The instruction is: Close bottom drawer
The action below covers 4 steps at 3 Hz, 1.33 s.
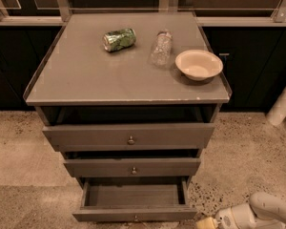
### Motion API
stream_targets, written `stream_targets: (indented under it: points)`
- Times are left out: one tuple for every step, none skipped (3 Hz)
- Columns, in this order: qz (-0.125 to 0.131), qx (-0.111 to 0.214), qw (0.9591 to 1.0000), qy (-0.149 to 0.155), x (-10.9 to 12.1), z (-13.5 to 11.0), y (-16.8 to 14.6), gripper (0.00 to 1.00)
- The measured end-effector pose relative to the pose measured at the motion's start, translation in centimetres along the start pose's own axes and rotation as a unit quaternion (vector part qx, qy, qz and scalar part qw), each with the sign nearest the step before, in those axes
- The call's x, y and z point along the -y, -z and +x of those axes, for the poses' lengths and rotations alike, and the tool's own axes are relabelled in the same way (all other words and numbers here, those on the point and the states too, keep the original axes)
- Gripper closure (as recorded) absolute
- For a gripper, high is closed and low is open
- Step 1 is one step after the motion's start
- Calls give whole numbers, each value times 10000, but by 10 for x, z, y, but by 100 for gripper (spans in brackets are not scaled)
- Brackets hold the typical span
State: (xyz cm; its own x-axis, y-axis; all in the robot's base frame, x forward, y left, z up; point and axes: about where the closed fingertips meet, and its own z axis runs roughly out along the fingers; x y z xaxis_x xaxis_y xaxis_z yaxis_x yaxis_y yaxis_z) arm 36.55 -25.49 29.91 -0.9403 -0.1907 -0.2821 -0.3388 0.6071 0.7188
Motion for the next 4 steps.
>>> stream_targets:
  points:
    - [-39,67,10000,36,3,1,1,100]
    - [-396,6,9989,243,20,11,-17,100]
    - [-788,31,9960,414,50,17,-42,100]
    - [-972,71,9938,533,73,10,-59,100]
